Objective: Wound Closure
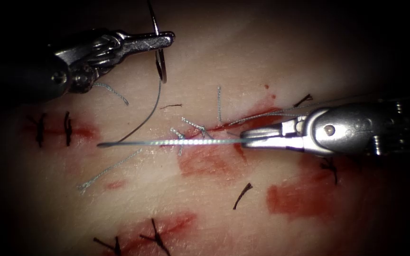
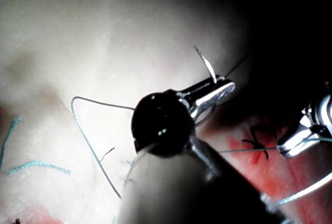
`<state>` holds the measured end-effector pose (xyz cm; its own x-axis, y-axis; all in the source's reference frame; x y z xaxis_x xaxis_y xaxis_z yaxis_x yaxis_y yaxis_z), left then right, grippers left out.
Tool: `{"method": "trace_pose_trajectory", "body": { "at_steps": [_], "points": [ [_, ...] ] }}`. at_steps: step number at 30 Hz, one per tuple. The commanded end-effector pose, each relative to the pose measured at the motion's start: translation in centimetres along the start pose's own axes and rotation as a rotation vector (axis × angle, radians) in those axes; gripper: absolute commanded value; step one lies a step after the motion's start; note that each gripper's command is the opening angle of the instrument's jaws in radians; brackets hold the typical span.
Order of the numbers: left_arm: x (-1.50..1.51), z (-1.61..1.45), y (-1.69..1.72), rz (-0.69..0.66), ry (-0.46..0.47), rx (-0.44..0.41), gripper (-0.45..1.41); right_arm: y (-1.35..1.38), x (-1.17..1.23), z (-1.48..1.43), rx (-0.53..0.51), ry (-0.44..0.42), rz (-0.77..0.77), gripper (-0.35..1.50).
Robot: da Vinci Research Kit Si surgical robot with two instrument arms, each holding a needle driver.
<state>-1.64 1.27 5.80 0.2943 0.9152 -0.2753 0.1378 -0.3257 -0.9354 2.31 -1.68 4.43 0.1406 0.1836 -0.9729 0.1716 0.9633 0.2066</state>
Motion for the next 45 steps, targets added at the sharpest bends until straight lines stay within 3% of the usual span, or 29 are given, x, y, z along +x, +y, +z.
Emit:
{"method": "trace_pose_trajectory", "body": {
  "at_steps": [1,2,3,4,5,8,10,14,16,20,26,34,40,41,43,45],
  "points": [
    [-0.03,0.03,-0.06,0.000,0.000,-0.001,-0.45,-0.03,0.14,0.12,0.003,0.005,0.000,-0.35],
    [-0.03,0.03,-0.06,0.000,0.000,-0.001,-0.45,-0.04,0.14,0.14,0.003,0.005,-0.001,-0.08],
    [-0.03,0.03,-0.06,0.000,0.000,-0.001,-0.45,-0.04,0.11,0.17,0.004,0.004,-0.004,0.42],
    [-0.03,0.03,-0.06,0.000,0.000,-0.001,-0.45,-0.05,0.04,0.20,0.002,0.014,-0.011,1.10],
    [-0.03,0.03,-0.06,0.006,0.000,-0.001,-0.45,-0.05,-0.03,0.20,-0.002,0.032,0.000,1.33],
    [-0.03,0.03,-0.05,0.005,-0.001,-0.001,-0.45,-0.06,-0.35,0.17,-0.009,0.060,0.023,1.37],
    [-0.03,0.03,-0.05,0.011,-0.001,-0.001,-0.45,-0.07,-0.58,0.12,0.004,0.025,0.016,1.37],
    [-0.03,0.03,-0.05,0.011,-0.001,-0.001,-0.45,-0.05,-1.21,0.05,0.039,-0.143,-0.017,1.33],
    [-0.03,0.03,-0.05,0.011,-0.001,-0.001,-0.45,-0.02,-1.63,0.07,0.008,-0.239,-0.046,1.10],
    [-0.04,0.03,-0.04,0.011,0.000,0.000,-0.45,0.04,-1.99,0.11,-0.071,-0.303,-0.084,1.03],
    [-0.04,0.03,-0.04,0.011,0.000,0.000,-0.45,0.13,-2.08,0.28,-0.073,-0.317,-0.202,0.86],
    [-0.04,0.04,-0.05,0.012,0.000,0.000,-0.45,0.13,-2.05,0.52,-0.101,-0.279,-0.220,0.78],
    [-0.04,0.04,-0.04,0.012,0.000,0.000,-0.45,0.07,-2.12,0.55,-0.087,-0.286,-0.228,0.58],
    [-0.04,0.04,-0.04,0.012,0.000,0.000,-0.45,0.06,-2.13,0.56,-0.084,-0.292,-0.230,0.47],
    [-0.04,0.04,-0.04,0.012,0.000,0.000,-0.45,0.04,-2.15,0.55,-0.066,-0.317,-0.194,-0.35],
    [-0.04,0.04,-0.04,0.012,0.000,0.000,-0.45,0.00,-2.17,0.50,-0.030,-0.338,-0.097,-0.35]
  ]
}}
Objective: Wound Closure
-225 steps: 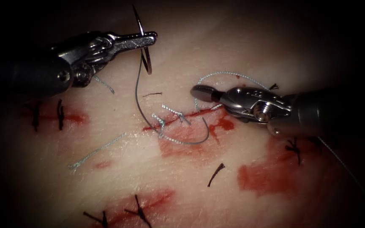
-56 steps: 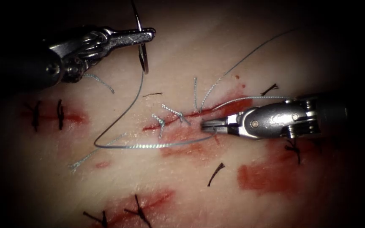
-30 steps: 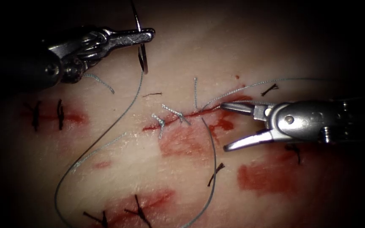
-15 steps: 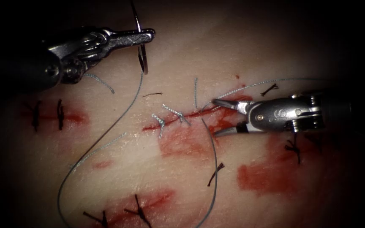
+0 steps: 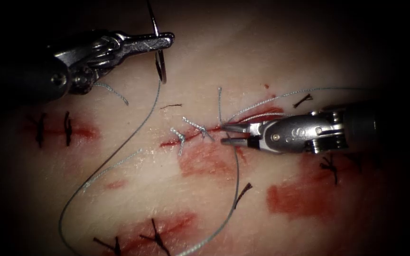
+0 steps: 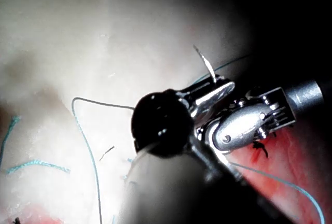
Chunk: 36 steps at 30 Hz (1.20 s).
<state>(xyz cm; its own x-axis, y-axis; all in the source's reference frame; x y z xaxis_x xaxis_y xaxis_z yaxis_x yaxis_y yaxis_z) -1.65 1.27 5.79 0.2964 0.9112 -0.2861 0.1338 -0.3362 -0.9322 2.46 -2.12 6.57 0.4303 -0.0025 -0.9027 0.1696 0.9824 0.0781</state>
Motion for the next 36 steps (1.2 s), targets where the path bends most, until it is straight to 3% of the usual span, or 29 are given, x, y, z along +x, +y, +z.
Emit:
{"method": "trace_pose_trajectory", "body": {
  "at_steps": [1,6,10,17,23,25,28,31,36],
  "points": [
    [-0.04,0.03,-0.05,0.000,-0.001,-0.001,-0.45,-0.08,-0.02,0.01,0.031,-0.019,0.080,-0.35],
    [-0.03,0.03,-0.04,-0.001,-0.001,-0.001,-0.45,-0.44,-0.11,-0.46,0.109,-0.204,0.321,-0.35],
    [-0.04,0.03,-0.04,-0.001,0.001,0.002,-0.45,-0.71,-0.12,-0.90,0.149,-0.341,0.401,-0.35],
    [-0.04,0.03,-0.04,0.000,-0.001,-0.001,-0.45,-0.91,0.12,-1.56,0.176,-0.438,0.566,-0.35],
    [-0.05,0.03,-0.04,0.000,-0.001,-0.001,-0.45,-1.11,0.30,-2.19,0.182,-0.571,0.693,-0.35],
    [-0.05,0.03,-0.04,0.000,-0.001,-0.001,-0.45,-1.11,0.31,-2.24,0.202,-0.573,0.715,-0.35],
    [-0.06,0.04,-0.04,0.001,-0.006,-0.008,-0.45,-1.08,0.33,-2.40,0.370,-0.545,0.751,-0.35],
    [-0.06,0.04,-0.03,0.000,-0.007,-0.009,-0.45,-1.11,0.31,-2.55,0.474,-0.524,0.748,-0.35],
    [-0.06,0.04,-0.03,0.000,-0.008,-0.010,-0.45,-1.12,0.26,-2.82,0.527,-0.532,0.715,-0.35]
  ]
}}
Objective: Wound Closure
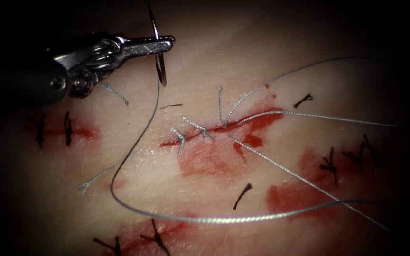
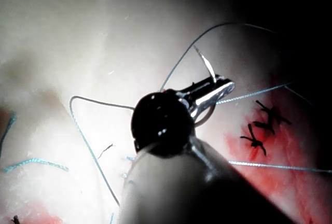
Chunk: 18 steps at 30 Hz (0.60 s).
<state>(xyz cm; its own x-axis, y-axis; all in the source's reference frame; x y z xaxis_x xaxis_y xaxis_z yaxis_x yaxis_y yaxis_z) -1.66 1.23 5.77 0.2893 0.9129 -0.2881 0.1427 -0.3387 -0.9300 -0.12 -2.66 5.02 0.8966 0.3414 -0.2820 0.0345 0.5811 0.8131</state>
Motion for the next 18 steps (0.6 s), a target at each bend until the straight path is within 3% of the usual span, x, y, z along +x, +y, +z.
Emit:
{"method": "trace_pose_trajectory", "body": {
  "at_steps": [1,5,8,11,12,13,15,18],
  "points": [
    [-0.03,0.03,-0.06,0.000,0.000,0.000,-0.45,0.01,-0.09,-0.01,-0.010,-0.005,0.023,-0.35],
    [-0.03,0.03,-0.05,-0.001,0.000,0.000,-0.45,0.01,-0.34,-0.12,-0.045,-0.051,0.072,-0.35],
    [-0.04,0.03,-0.05,-0.001,0.000,0.000,-0.45,0.02,-0.37,-0.21,-0.066,-0.048,0.080,-0.35],
    [-0.04,0.04,-0.05,-0.001,0.000,0.000,-0.45,0.01,-0.23,-0.42,-0.123,0.037,0.095,0.91],
    [-0.04,0.04,-0.05,-0.001,0.000,0.000,-0.45,0.00,-0.16,-0.49,-0.139,0.072,0.068,1.01],
    [-0.04,0.04,-0.05,-0.001,0.000,0.000,-0.45,-0.01,-0.10,-0.58,-0.157,0.107,0.026,1.03],
    [-0.03,0.04,-0.06,-0.001,0.000,0.000,-0.45,-0.01,0.08,-0.78,-0.236,0.211,-0.062,0.74],
    [-0.03,0.04,-0.06,-0.001,0.000,-0.001,-0.45,0.10,0.48,-0.98,-0.456,0.360,-0.015,0.74]
  ]
}}
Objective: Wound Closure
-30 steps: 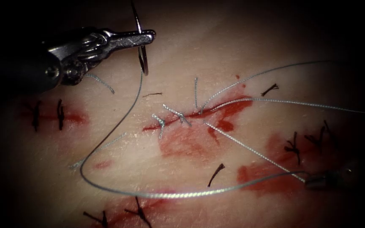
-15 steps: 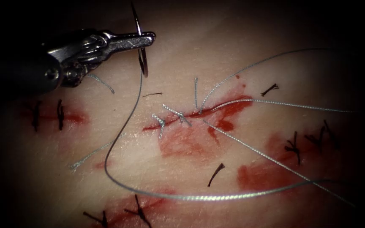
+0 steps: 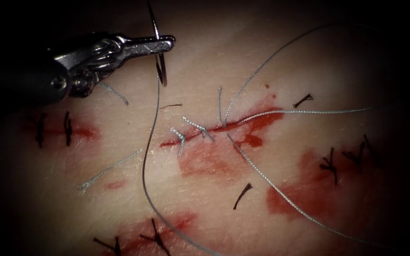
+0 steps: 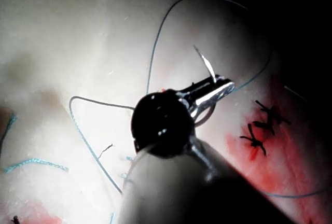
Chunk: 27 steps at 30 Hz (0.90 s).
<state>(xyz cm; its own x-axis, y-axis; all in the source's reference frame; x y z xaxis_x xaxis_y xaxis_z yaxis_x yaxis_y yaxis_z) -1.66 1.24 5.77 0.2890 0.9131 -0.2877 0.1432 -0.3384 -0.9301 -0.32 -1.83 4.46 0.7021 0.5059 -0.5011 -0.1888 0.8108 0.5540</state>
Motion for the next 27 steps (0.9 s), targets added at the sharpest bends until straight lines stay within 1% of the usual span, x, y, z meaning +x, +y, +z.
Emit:
{"method": "trace_pose_trajectory", "body": {
  "at_steps": [1,2,3,4,5,6,7,8,10,11,12,13,15,16,17,19,20,21,22,23,24,27],
  "points": [
    [-0.03,0.03,-0.06,0.000,0.000,0.000,-0.45,0.11,0.33,0.14,-0.098,0.033,0.033,0.84],
    [-0.03,0.03,-0.06,0.000,0.000,0.000,-0.45,0.18,0.46,0.18,-0.140,0.041,0.065,1.16],
    [-0.04,0.03,-0.06,0.000,0.000,0.000,-0.45,0.27,0.62,0.22,-0.180,0.047,0.090,1.21],
    [-0.04,0.03,-0.06,0.000,0.000,0.000,-0.45,0.33,0.73,0.26,-0.203,0.058,0.113,0.79],
    [-0.04,0.03,-0.06,0.000,0.000,0.000,-0.45,0.39,0.84,0.33,-0.225,0.067,0.141,0.51],
    [-0.04,0.03,-0.06,0.000,0.000,0.000,-0.45,0.46,0.98,0.48,-0.256,0.066,0.174,0.62],
    [-0.04,0.04,-0.06,0.001,0.000,0.000,-0.45,0.50,1.06,0.60,-0.277,0.066,0.192,0.89],
    [-0.04,0.04,-0.06,0.001,0.000,0.000,-0.45,0.53,1.12,0.73,-0.296,0.067,0.199,0.91],
    [-0.05,0.04,-0.06,0.001,0.000,0.000,-0.45,0.52,1.13,0.99,-0.309,0.108,0.271,0.91],
    [-0.05,0.04,-0.06,0.001,0.000,0.000,-0.45,0.49,1.11,1.11,-0.300,0.129,0.310,0.88],
    [-0.05,0.04,-0.06,0.001,0.000,0.000,-0.45,0.44,1.09,1.29,-0.280,0.151,0.382,0.91],
    [-0.05,0.04,-0.06,0.001,0.000,0.000,-0.45,0.42,1.10,1.42,-0.268,0.164,0.405,0.91],
    [-0.05,0.04,-0.06,0.001,0.000,0.000,-0.45,0.38,1.16,1.74,-0.242,0.205,0.490,1.03],
    [-0.05,0.04,-0.06,0.001,0.000,0.000,-0.45,0.36,1.19,1.87,-0.225,0.210,0.524,1.03],
    [-0.05,0.04,-0.06,0.001,0.000,0.000,-0.45,0.34,1.20,1.98,-0.206,0.217,0.543,1.09],
    [-0.05,0.04,-0.07,0.002,0.000,0.000,-0.45,0.26,1.20,2.21,-0.183,0.244,0.553,1.09],
    [-0.05,0.04,-0.07,0.002,0.000,0.000,-0.45,0.22,1.19,2.29,-0.172,0.253,0.556,1.01],
    [-0.05,0.04,-0.07,0.002,0.000,0.000,-0.45,0.18,1.17,2.36,-0.159,0.252,0.570,0.84],
    [-0.05,0.04,-0.07,0.002,0.000,0.000,-0.45,0.13,1.14,2.45,-0.131,0.245,0.575,0.41],
    [-0.05,0.04,-0.07,0.002,0.000,0.000,-0.45,0.10,1.12,2.52,-0.103,0.232,0.577,0.09],
    [-0.06,0.04,-0.07,0.002,0.000,0.000,-0.45,0.07,1.10,2.60,-0.090,0.213,0.570,0.09],
    [-0.06,0.04,-0.07,0.002,0.000,0.000,-0.45,0.02,1.08,2.87,-0.107,0.186,0.583,0.29]
  ]
}}
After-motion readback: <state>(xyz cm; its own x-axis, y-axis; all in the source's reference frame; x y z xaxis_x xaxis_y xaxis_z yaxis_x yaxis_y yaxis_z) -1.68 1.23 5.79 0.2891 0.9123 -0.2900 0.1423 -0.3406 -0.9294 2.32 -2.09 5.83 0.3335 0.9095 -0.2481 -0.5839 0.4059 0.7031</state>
